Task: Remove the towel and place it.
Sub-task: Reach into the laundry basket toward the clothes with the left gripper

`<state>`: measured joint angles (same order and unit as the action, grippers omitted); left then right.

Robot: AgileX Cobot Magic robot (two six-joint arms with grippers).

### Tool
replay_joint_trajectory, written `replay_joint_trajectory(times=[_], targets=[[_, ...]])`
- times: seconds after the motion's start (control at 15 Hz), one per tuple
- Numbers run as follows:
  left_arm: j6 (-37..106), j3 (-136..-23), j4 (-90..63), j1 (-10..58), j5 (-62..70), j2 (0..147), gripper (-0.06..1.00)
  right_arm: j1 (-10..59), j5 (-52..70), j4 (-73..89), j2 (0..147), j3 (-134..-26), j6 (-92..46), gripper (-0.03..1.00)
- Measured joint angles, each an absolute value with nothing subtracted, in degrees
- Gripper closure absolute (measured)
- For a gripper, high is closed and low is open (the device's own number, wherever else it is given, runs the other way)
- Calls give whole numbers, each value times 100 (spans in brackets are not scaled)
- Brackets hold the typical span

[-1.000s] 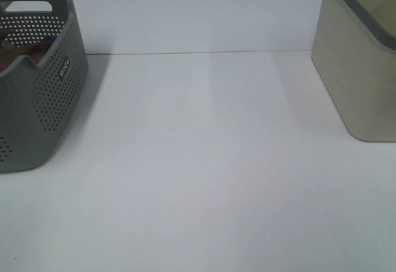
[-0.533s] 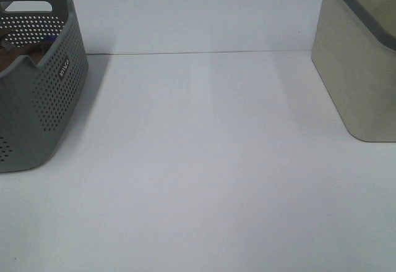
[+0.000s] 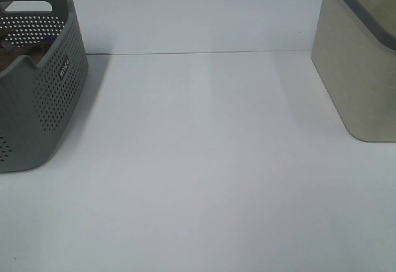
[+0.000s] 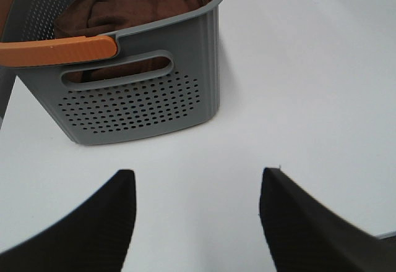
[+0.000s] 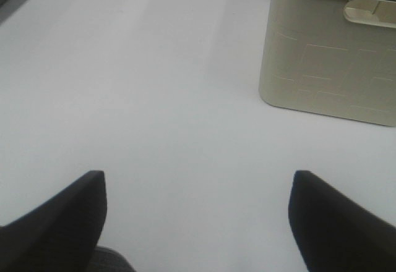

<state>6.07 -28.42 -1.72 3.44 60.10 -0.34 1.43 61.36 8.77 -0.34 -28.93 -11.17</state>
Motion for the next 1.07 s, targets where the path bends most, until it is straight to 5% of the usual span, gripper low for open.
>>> replay_joint_trajectory(times=[0.47, 1.07], targets=[[550, -3277, 0, 344, 4584, 1742, 37, 143, 6136, 877, -34, -2893, -1117, 20], [-390, -5678, 825, 344, 3896, 6096, 37, 143, 6136, 877, -34, -2893, -1117, 20]])
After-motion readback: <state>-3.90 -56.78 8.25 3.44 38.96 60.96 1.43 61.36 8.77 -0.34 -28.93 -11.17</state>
